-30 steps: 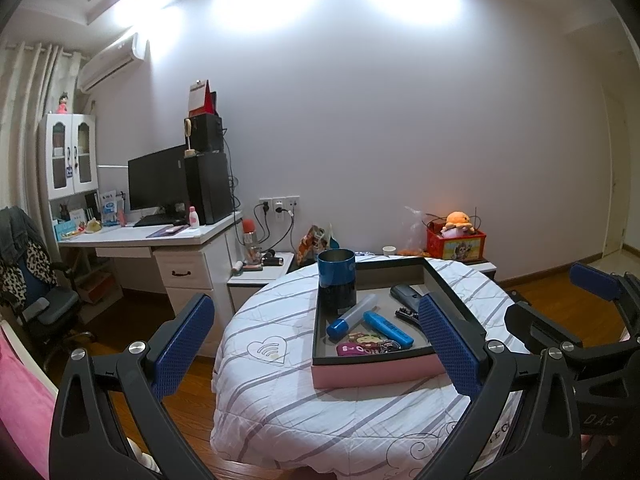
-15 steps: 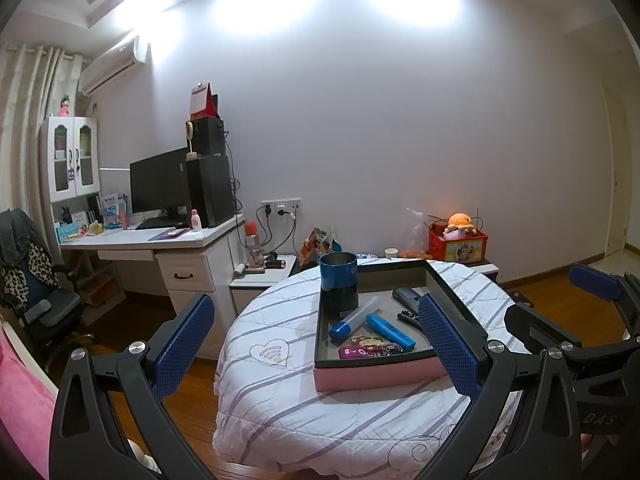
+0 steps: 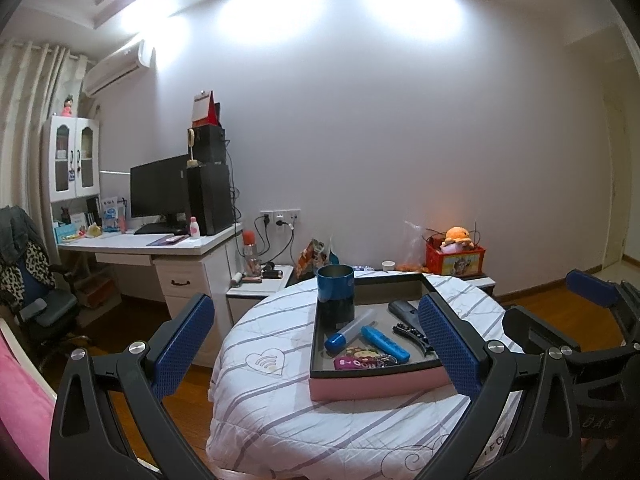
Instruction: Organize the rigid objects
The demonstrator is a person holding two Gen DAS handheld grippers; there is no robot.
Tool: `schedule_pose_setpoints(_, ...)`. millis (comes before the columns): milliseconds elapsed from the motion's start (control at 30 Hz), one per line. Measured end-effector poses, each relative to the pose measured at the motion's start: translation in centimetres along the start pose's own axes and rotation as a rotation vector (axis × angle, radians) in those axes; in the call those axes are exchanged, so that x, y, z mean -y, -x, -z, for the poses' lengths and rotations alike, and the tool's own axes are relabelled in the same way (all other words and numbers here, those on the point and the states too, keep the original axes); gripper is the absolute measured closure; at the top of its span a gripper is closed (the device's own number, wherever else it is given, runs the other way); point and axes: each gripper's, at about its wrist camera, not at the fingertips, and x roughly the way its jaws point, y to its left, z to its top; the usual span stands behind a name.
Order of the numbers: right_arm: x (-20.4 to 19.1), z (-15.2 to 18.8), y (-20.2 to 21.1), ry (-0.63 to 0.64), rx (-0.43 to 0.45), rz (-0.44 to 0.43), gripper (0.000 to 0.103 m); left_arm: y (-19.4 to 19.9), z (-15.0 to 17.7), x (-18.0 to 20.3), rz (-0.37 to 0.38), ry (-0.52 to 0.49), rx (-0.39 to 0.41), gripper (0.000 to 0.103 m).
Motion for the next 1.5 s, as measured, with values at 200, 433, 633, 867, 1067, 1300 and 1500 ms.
schedule_pose_setpoints(200, -0.08, -0.03, 0.01, 0.003, -0.003, 0.000, 0.000, 0.10, 0.17, 0.00, -0.006, -0.003, -0.004, 0.000)
schedule_pose_setpoints(433, 0.05, -0.02, -0.15, 0.004, -0.007, -0.003, 0.000, 0.14, 0.25, 0.05, -0.007, -0.006, -0.009, 0.000)
schedule_pose_setpoints(633, 0.10, -0.02, -0.17, 0.003, -0.011, -0.005, 0.000, 0.14, 0.27, -0.06, -0.007, -0.006, -0.011, 0.000)
schedule_pose_setpoints(867, 0.05, 0.22, -0.33, 0.008, -0.027, 0.000, 0.000, 0.02, 0.70, -0.14, -0.010, -0.005, -0.031, 0.000)
schedule_pose_setpoints(1067, 0.16, 0.26, -0.55, 0.007, -0.036, -0.002, 0.000, -0.04, 0.78, -0.17, -0.013, -0.008, -0.033, 0.000)
schedule_pose_setpoints(1300, 0.18, 0.28, -0.62, 0.008, -0.037, 0.000, 0.000, -0.09, 0.81, -0.16, -0.014, -0.010, -0.033, 0.000)
schedule_pose_setpoints(1500, 0.13, 0.28, -0.65, 0.008, -0.040, 0.000, 0.000, -0.14, 0.83, 0.02, -0.019, -0.016, -0.034, 0.000)
